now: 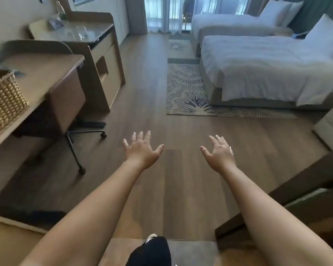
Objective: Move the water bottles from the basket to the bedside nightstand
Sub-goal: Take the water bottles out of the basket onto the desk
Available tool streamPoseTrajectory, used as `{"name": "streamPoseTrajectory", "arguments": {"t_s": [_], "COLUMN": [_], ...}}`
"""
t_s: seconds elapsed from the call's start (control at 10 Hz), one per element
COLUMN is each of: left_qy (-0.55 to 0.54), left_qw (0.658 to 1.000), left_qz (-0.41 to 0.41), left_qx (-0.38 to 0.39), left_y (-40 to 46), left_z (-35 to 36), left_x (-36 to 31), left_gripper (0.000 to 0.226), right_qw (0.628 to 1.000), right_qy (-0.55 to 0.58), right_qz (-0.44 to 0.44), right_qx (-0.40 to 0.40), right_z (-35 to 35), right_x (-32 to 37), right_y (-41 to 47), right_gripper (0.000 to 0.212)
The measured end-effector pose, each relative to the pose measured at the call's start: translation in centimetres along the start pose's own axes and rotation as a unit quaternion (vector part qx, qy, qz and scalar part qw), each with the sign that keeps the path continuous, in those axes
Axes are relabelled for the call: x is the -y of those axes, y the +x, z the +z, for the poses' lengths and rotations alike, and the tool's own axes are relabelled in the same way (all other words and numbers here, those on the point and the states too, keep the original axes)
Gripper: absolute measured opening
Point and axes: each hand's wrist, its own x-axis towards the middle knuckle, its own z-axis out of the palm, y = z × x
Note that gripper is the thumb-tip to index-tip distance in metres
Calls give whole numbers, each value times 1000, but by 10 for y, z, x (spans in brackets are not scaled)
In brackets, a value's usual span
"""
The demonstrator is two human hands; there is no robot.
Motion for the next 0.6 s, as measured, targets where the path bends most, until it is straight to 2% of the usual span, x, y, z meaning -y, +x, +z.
{"name": "streamPoseTrajectory", "arguments": {"t_s": [0.2,0.4,0.6], "left_qy": [8,3,-30], "left_qw": [1000,999,994], "left_qz": [-19,-46,-109], "left_qx": [13,21,9], "left_y": [47,135,242], "left_z": [18,37,22], "left_x": [4,17,45], "left_gripper": [81,81,81], "right_qw": [1000,1000,995], "right_qy": [-2,-10,-26], "right_qz": [-4,-14,-71], "right_qx": [2,25,62], "right_z": [20,51,76], "right_x": [4,22,91], "right_y": [46,138,259], "right_gripper": [63,63,62]}}
